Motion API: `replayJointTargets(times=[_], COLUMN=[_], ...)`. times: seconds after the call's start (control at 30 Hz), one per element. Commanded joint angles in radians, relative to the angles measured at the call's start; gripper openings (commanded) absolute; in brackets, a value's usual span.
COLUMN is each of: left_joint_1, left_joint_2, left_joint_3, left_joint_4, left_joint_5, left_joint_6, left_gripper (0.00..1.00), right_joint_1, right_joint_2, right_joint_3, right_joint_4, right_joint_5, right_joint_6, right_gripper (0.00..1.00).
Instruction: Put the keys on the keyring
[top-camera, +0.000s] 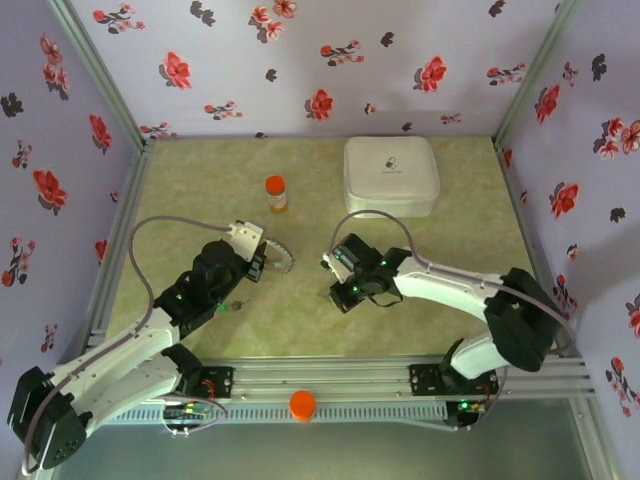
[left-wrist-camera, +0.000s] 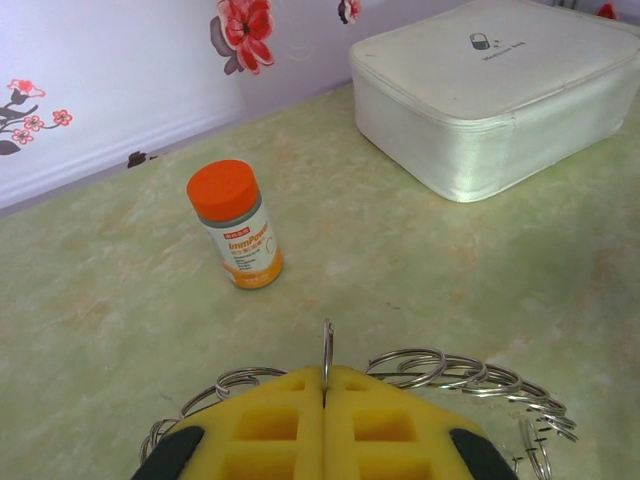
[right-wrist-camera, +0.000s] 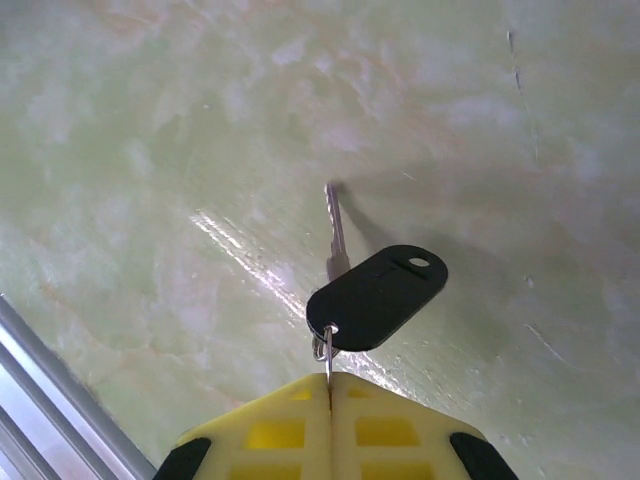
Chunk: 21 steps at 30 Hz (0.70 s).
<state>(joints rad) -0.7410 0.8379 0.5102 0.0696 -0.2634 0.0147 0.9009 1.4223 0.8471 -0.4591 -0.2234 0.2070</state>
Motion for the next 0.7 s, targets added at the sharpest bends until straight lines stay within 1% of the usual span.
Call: replayJointTargets(times=[0.0,0.1,0.2,0.3,0.33,0.4,0.53,0.6,0.67], left_joint_1=[0.003,0.003,0.000,-0.006,-0.008,-0.009,-0.009,-0.009,-0.009], left_joint_2=[-0.031,-0.041,-0.035,-0.031,-0.031,-0.031,-0.033,-0.032,-0.030], left_joint_3=[0.028,0.042,0.056,0.060,0.059,0.063,0.070,0.074,0.074], left_joint_4=[0.031,0.024,-0.008,-0.031,-0.036,-0.040,-0.045,-0.042,-0.038], left_joint_5=[0.046,0.115,0.211,0.273,0.278,0.266,0.197,0.161,0.135], left_joint_6=[0.037,0.043,0.076,0.112,0.118,0.127,0.125,0.131,0.134], left_gripper=[0.00,0.00,0.00,0.00,0.00,0.00,0.00,0.00,0.00], right_joint_1=[0.024,0.037,0.043,0.043,0.043,0.041,0.044,0.053,0.086], right_joint_2=[-0.102,-0.192,-0.278,-0.341,-0.349,-0.338,-0.280,-0.273,-0.263], right_joint_3=[-0.024,-0.050,-0.094,-0.126,-0.121,-0.074,0.015,0.042,0.060], right_joint_4=[0.043,0.085,0.125,0.134,0.117,0.017,-0.227,-0.268,-0.332], right_joint_5=[0.051,0.048,0.040,0.031,0.041,0.035,-0.017,-0.047,-0.026], right_joint_6=[-0.113,-0.161,-0.239,-0.312,-0.313,-0.311,-0.184,-0.039,0.049], right_gripper=[0.00,0.00,0.00,0.00,0.00,0.00,0.00,0.00,0.00])
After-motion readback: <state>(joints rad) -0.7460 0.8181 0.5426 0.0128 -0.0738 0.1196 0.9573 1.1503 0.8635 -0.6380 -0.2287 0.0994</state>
